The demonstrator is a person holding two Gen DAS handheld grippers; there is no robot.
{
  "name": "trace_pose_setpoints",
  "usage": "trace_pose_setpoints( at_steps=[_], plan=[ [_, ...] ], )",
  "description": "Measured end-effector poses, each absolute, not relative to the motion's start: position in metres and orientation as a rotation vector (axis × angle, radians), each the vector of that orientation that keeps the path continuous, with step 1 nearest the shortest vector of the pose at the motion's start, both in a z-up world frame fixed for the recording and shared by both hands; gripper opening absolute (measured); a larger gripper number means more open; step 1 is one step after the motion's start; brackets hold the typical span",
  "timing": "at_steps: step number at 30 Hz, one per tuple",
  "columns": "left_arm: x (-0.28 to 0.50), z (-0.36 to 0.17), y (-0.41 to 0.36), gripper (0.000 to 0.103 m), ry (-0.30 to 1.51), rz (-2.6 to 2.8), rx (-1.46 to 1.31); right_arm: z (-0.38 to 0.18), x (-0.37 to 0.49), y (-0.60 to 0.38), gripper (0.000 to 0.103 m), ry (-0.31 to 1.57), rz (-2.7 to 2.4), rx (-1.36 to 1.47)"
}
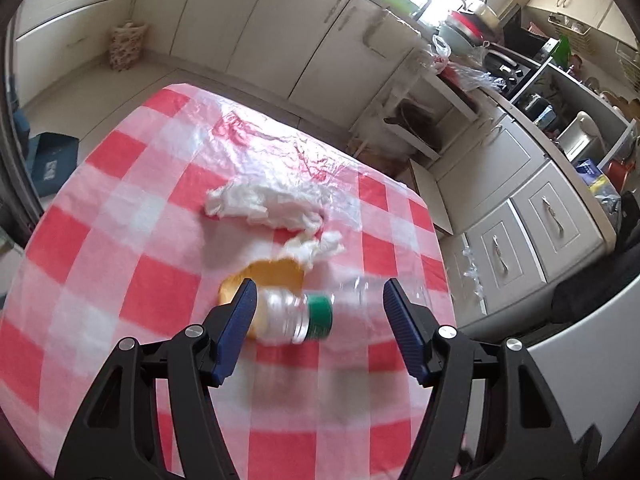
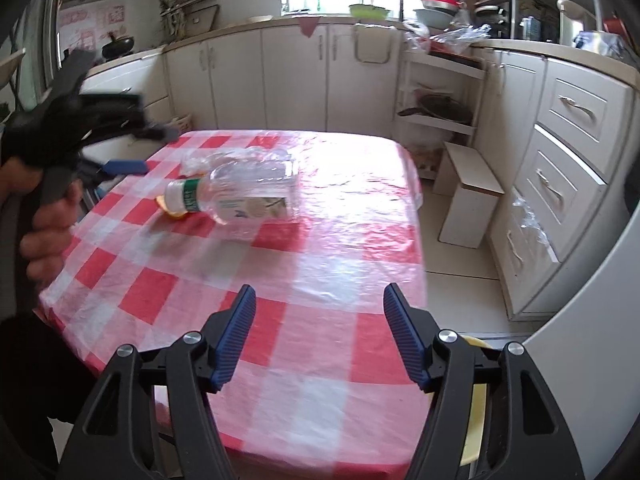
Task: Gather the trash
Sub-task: 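Move both tools back over the table, then grasp a white tissue with the left gripper while the right grasps the clear bottle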
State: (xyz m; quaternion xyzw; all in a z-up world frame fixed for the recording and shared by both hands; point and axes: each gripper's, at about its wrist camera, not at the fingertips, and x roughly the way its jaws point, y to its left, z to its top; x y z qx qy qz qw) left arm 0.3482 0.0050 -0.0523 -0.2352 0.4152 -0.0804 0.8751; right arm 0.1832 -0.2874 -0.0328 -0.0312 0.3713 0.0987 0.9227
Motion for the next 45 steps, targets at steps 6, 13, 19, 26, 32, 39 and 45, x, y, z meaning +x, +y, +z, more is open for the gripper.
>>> trace_pose_setpoints(
  at_steps=[6, 13, 19, 26, 32, 39, 45],
  plan=[
    [0.395, -0.064, -0.026, 0.064, 0.907, -0.151, -0.379, -0.042, 0.189, -0.278, 0.064, 0.786, 0.222, -0.091],
    [0.443, -0.099, -0.042, 0.064, 1.01, -0.108, -0.249, -0.044, 0.198, -0.29, 0.064, 0.79, 0.209, -0.066],
    [0.445, -0.114, -0.061, 0.055, 1.051, -0.172, -0.166, -0.042, 0.203, -0.294, 0.064, 0.79, 0.22, -0.026],
    [0.41, -0.115, -0.101, 0.025, 1.085, -0.312, 0.001, -0.038, 0.199, -0.294, 0.064, 0.782, 0.218, -0.03],
    [0.358, -0.11, -0.129, 0.02, 1.129, -0.429, 0.113, -0.035, 0.195, -0.305, 0.064, 0.78, 0.21, 0.014],
    [0.371, -0.09, -0.094, 0.034, 1.072, -0.297, -0.063, -0.031, 0.183, -0.305, 0.066, 0.762, 0.234, 0.032],
    [0.411, -0.091, -0.074, 0.052, 1.03, -0.131, -0.127, -0.023, 0.173, -0.293, 0.07, 0.716, 0.329, 0.03]
  ],
)
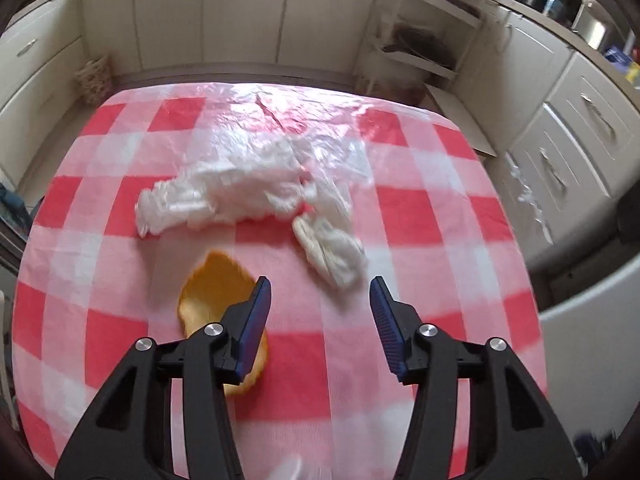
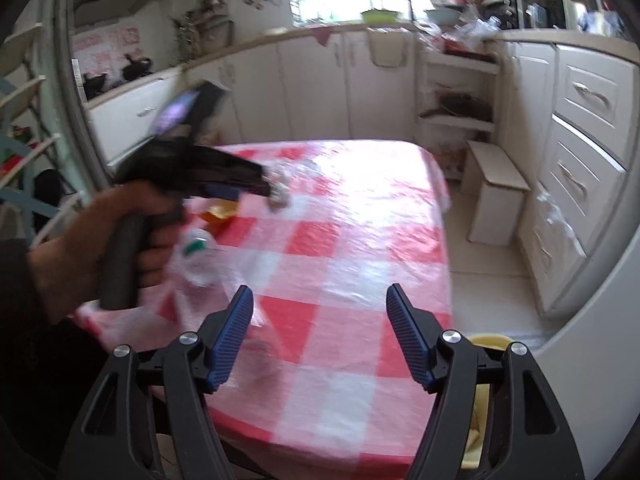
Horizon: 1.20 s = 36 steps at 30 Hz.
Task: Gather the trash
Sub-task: 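Grasp a white tissue with the left gripper while the right grasps the clear bottle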
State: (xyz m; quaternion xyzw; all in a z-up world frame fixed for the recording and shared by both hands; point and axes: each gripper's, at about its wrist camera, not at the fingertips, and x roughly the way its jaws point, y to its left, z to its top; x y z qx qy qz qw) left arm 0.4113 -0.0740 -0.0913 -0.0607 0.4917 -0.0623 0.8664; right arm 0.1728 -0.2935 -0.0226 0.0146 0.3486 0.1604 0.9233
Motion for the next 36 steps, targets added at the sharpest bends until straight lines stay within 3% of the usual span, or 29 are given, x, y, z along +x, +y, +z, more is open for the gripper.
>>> trace_pose_setpoints(
  at_steps=[7, 8, 11, 12, 18, 23, 25, 27, 36],
  plan=[
    [0.437, -0.104, -0.101, 0.056, 1.051, -0.088, -0.004, -0.025, 0.169, -0.255, 0.078, 0.697, 0.436, -0.115],
    [0.439, -0.107, -0.101, 0.054, 1.063, -0.092, -0.011, -0.028, 0.171, -0.249, 0.078, 0.704, 0.443, -0.141],
    [0.439, -0.109, -0.102, 0.026, 1.069, -0.102, -0.002, -0.036, 0.179, -0.241, 0.081, 0.722, 0.46, -0.142],
    [0.438, -0.109, -0.102, 0.022, 1.075, -0.119, -0.008, -0.038, 0.181, -0.24, 0.081, 0.726, 0.463, -0.132],
    [0.427, -0.102, -0.1, 0.017, 1.078, -0.199, -0.044, -0.041, 0.188, -0.228, 0.081, 0.761, 0.518, -0.1],
    [0.398, -0.066, -0.089, 0.016, 1.01, -0.307, -0.12, -0.045, 0.187, -0.216, 0.081, 0.782, 0.488, -0.152],
    [0.382, -0.05, -0.086, 0.017, 0.973, -0.342, -0.141, -0.051, 0.192, -0.216, 0.077, 0.808, 0.467, -0.148],
    [0.368, -0.038, -0.085, 0.017, 0.938, -0.36, -0.156, -0.058, 0.197, -0.22, 0.055, 0.845, 0.454, -0.13],
    [0.296, -0.003, -0.095, 0.017, 0.787, -0.378, -0.134, -0.047, 0.18, -0.24, 0.055, 0.837, 0.407, -0.102]
  ],
)
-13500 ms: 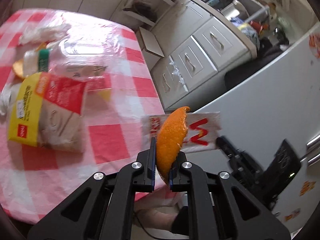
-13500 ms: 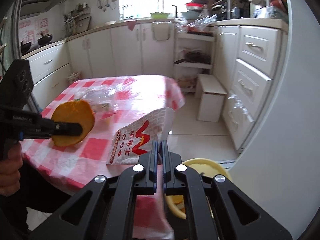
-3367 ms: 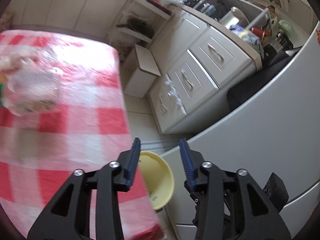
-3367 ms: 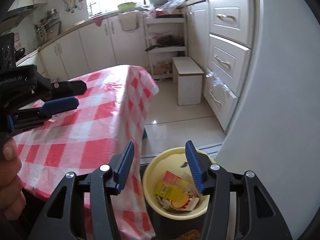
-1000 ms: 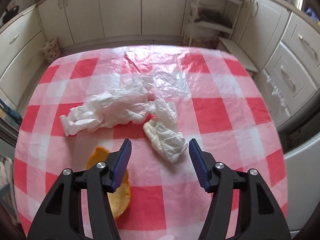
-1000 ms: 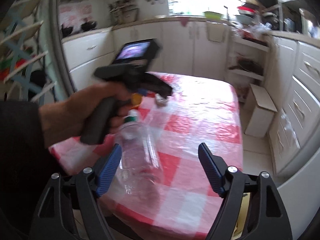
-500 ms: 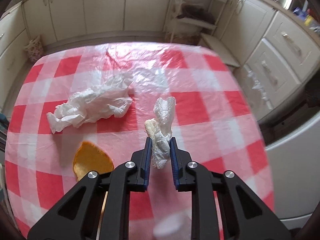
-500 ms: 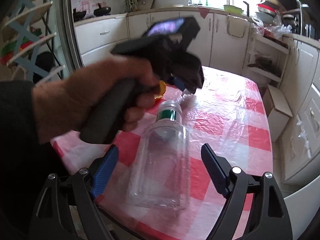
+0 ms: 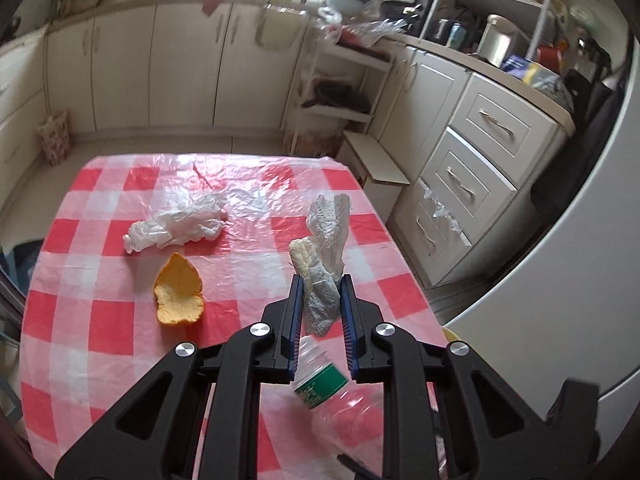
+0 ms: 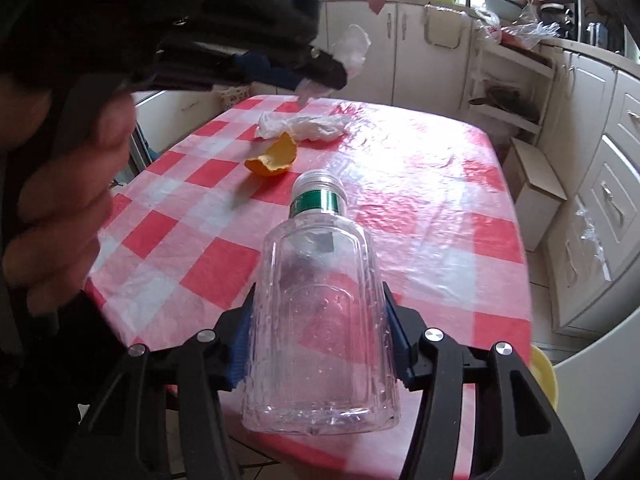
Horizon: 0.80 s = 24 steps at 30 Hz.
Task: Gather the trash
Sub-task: 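Grasp a white tissue with the left gripper while the right grasps the clear bottle, then carry the tissue and bottle to the yellow bin and open both grippers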
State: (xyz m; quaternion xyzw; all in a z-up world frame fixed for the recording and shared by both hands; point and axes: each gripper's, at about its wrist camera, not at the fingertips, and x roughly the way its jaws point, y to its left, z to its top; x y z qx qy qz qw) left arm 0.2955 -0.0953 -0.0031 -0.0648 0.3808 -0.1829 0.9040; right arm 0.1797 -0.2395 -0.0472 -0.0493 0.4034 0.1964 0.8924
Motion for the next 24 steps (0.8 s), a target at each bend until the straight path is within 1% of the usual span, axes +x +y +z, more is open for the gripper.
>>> trace_pose_setpoints(
  at_steps=[8, 24],
  plan=[
    [0.26, 0.0, -0.137, 0.017, 0.738, -0.432, -0.087, -0.039, 0.156, -0.273, 0.055, 0.818, 0.327, -0.101],
    [0.239, 0.002, -0.229, 0.017, 0.699, -0.548, -0.022, -0.028, 0.13, -0.393, 0.055, 0.77, 0.052, 0.056]
  ],
)
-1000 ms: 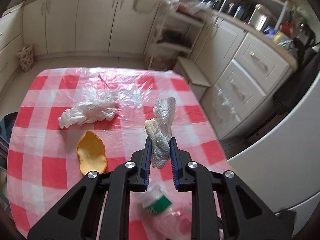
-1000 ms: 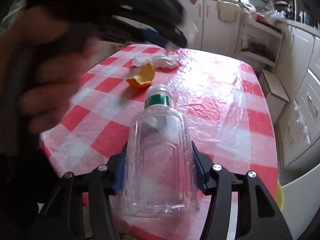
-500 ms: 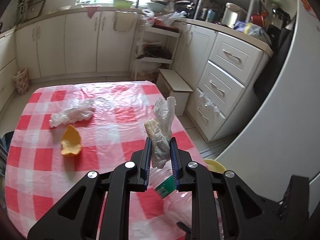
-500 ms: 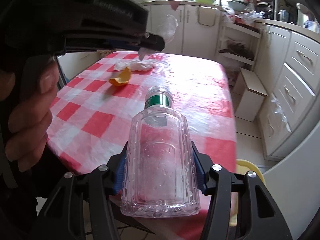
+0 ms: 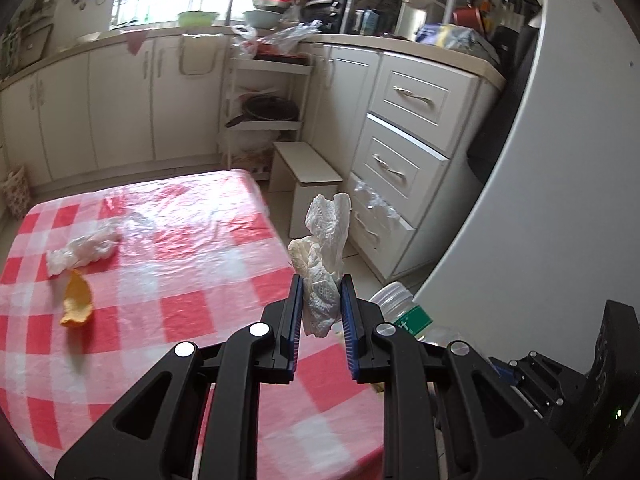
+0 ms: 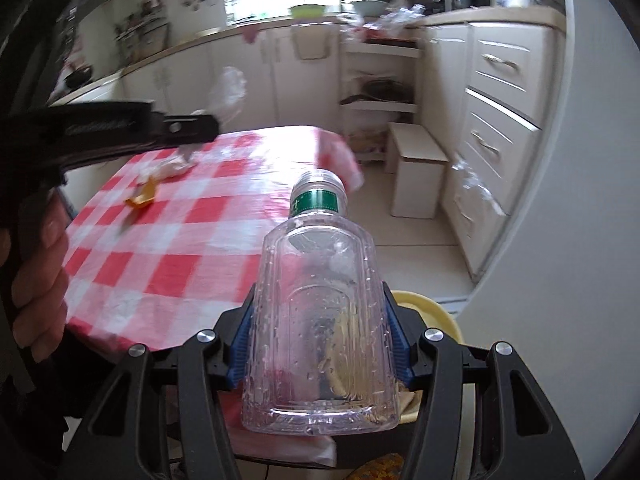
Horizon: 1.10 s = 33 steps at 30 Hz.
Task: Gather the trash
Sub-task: 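Carry the tissue and bottle to the yellow bin and open both grippers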
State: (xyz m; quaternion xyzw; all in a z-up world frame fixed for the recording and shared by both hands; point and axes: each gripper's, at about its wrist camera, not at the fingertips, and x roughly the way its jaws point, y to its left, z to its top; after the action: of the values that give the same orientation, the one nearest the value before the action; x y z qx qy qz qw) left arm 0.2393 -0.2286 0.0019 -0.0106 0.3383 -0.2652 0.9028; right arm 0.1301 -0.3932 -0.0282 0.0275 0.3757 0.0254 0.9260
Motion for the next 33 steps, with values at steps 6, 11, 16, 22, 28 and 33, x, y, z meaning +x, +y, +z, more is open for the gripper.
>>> trace_pose_setpoints(
  at_steps=[6, 11, 16, 22, 28, 33],
  plan=[
    [0.233, -0.003, -0.262, 0.017, 0.708, -0.591, -0.001, -0.033, 0.126, -0.416, 0.055, 0.781, -0.002, 0.103],
    [0.23, -0.013, -0.286, 0.017, 0.728, -0.619, 0.007, -0.039, 0.125, -0.429, 0.055, 0.794, -0.031, 0.124],
    [0.228, -0.023, -0.305, 0.017, 0.745, -0.636, 0.03, -0.048, 0.127, -0.441, 0.055, 0.807, -0.058, 0.15],
    [0.228, -0.031, -0.318, 0.017, 0.757, -0.636, 0.049, -0.052, 0.127, -0.452, 0.055, 0.801, -0.073, 0.181],
    [0.23, -0.035, -0.326, 0.017, 0.768, -0.636, 0.056, -0.054, 0.127, -0.456, 0.055, 0.798, -0.07, 0.199],
    [0.229, -0.039, -0.334, 0.017, 0.768, -0.641, 0.076, -0.057, 0.128, -0.458, 0.055, 0.802, -0.076, 0.216]
  ],
)
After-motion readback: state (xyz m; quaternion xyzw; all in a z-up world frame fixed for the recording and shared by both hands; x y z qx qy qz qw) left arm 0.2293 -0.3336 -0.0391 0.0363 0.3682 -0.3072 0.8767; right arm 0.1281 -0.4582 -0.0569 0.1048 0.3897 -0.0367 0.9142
